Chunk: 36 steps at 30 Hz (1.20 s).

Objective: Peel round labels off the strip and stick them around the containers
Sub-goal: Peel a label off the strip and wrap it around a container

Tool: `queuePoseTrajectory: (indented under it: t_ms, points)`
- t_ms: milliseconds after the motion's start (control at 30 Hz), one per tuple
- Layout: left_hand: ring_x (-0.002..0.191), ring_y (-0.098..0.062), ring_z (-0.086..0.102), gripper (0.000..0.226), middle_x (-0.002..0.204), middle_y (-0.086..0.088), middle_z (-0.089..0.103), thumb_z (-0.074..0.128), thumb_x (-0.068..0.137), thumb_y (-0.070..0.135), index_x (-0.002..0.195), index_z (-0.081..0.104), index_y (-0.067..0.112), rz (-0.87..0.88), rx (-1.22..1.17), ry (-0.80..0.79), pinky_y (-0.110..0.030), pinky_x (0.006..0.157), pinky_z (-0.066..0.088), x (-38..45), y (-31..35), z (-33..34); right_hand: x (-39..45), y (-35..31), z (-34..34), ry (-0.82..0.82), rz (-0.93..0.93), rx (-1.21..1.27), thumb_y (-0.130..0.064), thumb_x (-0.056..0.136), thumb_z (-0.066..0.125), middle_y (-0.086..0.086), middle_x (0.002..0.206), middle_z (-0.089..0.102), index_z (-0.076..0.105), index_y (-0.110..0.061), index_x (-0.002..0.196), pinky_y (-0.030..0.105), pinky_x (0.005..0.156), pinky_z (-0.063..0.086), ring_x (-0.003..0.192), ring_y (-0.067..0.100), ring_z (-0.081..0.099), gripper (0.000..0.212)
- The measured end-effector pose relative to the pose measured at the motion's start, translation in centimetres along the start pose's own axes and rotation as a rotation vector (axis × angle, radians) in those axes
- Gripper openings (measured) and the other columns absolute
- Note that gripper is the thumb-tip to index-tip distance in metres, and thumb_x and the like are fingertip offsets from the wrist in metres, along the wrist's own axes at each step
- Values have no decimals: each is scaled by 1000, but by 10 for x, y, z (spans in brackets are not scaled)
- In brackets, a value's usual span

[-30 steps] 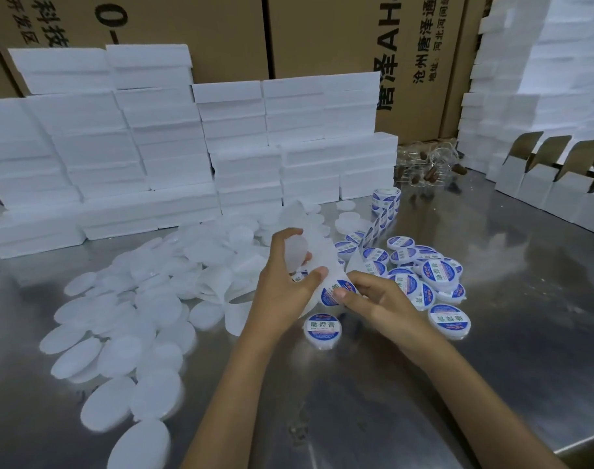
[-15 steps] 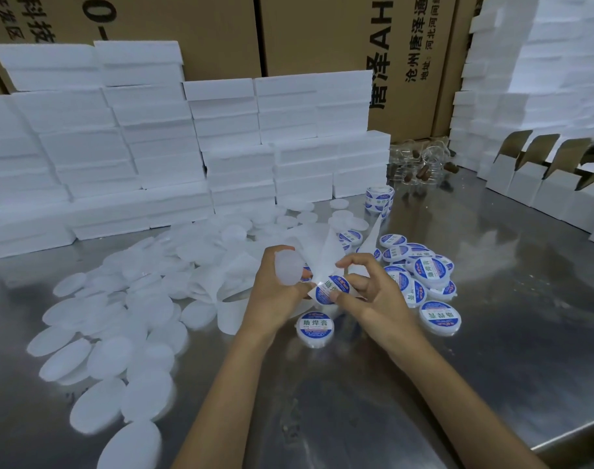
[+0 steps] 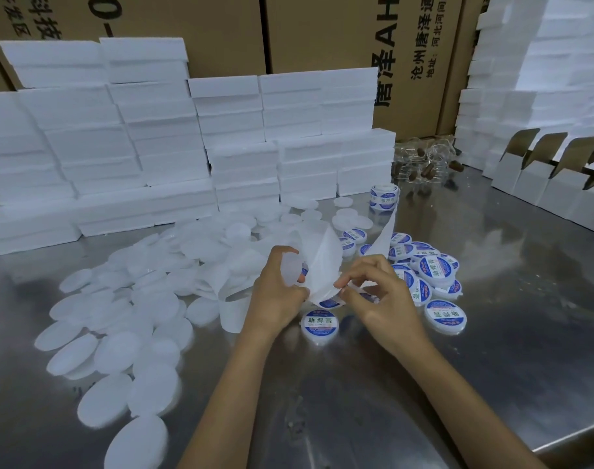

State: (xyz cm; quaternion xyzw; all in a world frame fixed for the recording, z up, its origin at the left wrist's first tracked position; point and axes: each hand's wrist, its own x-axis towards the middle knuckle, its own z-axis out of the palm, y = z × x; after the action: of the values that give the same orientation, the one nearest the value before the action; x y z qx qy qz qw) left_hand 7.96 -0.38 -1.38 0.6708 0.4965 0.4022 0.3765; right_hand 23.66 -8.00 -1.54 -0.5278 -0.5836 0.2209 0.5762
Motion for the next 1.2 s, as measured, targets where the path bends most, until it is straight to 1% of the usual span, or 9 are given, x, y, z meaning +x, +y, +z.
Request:
queuePoseTrajectory:
  t_ms: [100,267,333,433,533,667,867,1000,1200]
  points:
    - [99,-20,61,55,102,3,62,65,82,-3,121,47,31,-17,29,18,-39,84,59,0,-1,-1,0,-1,-2,31,-4,38,9,80,67,-2,106,58,70,-11,80,14,87,44,102,3,57,20]
    - [97,-20,59,48,106,1,62,58,85,-1,122,47,27,-9,79,42,-19,66,45,1,-6,-8,4,0,-15,123,92,355,4,85,67,-3,95,68,62,-7,87,18,78,51,91,7,64,12]
    - [99,-18,57,37,112,4,61,61,91,10,122,49,27,20,66,99,-18,67,42,2,-1,-10,8,0,-19,159,104,421,1,87,66,1,92,66,59,-8,89,21,82,51,90,11,64,12]
    - [85,-18,64,21,109,-2,70,53,102,35,121,55,26,-68,-307,112,-28,68,46,5,18,-15,16,-4,-17,136,102,418,-2,90,65,11,100,67,58,-3,100,28,83,54,93,19,66,12]
    - [76,-26,64,47,106,-20,71,33,105,52,118,62,17,-184,-837,-26,-30,59,42,5,30,-21,28,-16,-4,98,100,443,-3,91,65,4,87,69,60,-6,101,22,66,54,74,15,66,12]
    - [101,-34,68,66,126,-15,69,27,101,65,131,61,17,-203,-1051,-157,-46,97,48,3,24,-21,39,-32,20,-16,94,466,-6,89,69,-6,71,66,62,-16,92,20,56,47,60,10,59,13]
    - [123,-33,62,72,133,-18,64,26,98,68,137,58,17,-166,-1040,-206,-42,86,57,1,25,-16,42,-32,43,18,157,513,-5,86,73,2,72,64,62,-10,88,13,47,45,54,2,60,12]
    - [126,-36,59,71,133,-19,64,26,97,68,137,58,18,-160,-1009,-197,-48,102,50,2,26,-13,43,-28,45,56,180,458,-8,84,75,12,80,63,62,-10,88,13,48,45,55,3,59,14]
    - [128,-33,58,66,134,-19,63,25,101,62,138,57,18,-142,-947,-173,-45,110,44,1,25,-10,42,-27,50,130,194,446,-9,84,76,9,79,66,61,-12,86,13,50,44,63,10,64,15]
